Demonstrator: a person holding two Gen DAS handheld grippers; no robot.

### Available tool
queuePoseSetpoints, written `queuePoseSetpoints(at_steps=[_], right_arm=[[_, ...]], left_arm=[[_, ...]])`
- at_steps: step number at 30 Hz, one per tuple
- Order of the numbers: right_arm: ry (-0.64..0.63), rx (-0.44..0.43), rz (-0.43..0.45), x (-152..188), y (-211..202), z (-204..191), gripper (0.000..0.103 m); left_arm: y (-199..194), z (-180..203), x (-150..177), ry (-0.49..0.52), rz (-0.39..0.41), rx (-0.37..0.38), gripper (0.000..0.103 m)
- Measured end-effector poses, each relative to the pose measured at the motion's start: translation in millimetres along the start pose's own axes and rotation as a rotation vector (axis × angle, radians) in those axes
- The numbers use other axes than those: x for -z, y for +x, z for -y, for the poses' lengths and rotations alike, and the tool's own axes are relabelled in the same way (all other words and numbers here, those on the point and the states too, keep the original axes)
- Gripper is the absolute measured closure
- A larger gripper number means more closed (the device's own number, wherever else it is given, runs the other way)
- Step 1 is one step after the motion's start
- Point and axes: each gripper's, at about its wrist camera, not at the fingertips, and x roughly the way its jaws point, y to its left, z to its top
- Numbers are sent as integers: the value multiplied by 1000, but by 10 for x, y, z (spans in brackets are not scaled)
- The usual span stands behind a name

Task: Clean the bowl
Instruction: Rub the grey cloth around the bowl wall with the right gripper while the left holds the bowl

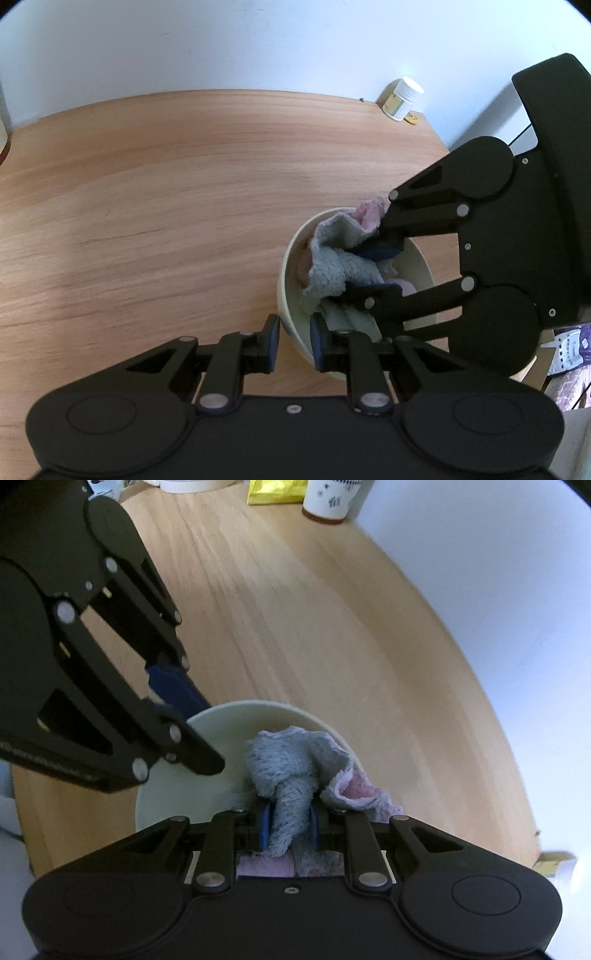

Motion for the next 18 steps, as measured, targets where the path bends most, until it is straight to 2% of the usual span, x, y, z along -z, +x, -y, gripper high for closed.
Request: queuePoseSetpoints(at_steps=[5, 8, 10, 15, 18], right_arm=[[46, -39, -7, 2, -132, 1, 82], [166, -133, 85, 37, -364, 137, 82], [200, -150, 132, 65, -408, 188, 82], [58, -147, 171, 77, -321, -2, 81], [35, -162, 180, 6, -211, 62, 81]], left_arm=[[-18, 12, 10, 0, -5, -1, 89], [-23, 6, 13, 2, -3, 2, 89], [-23, 10, 9, 10, -7, 0, 88], [-32, 36, -2, 43, -22, -16, 88], [-41, 34, 3, 53, -25, -17, 88]])
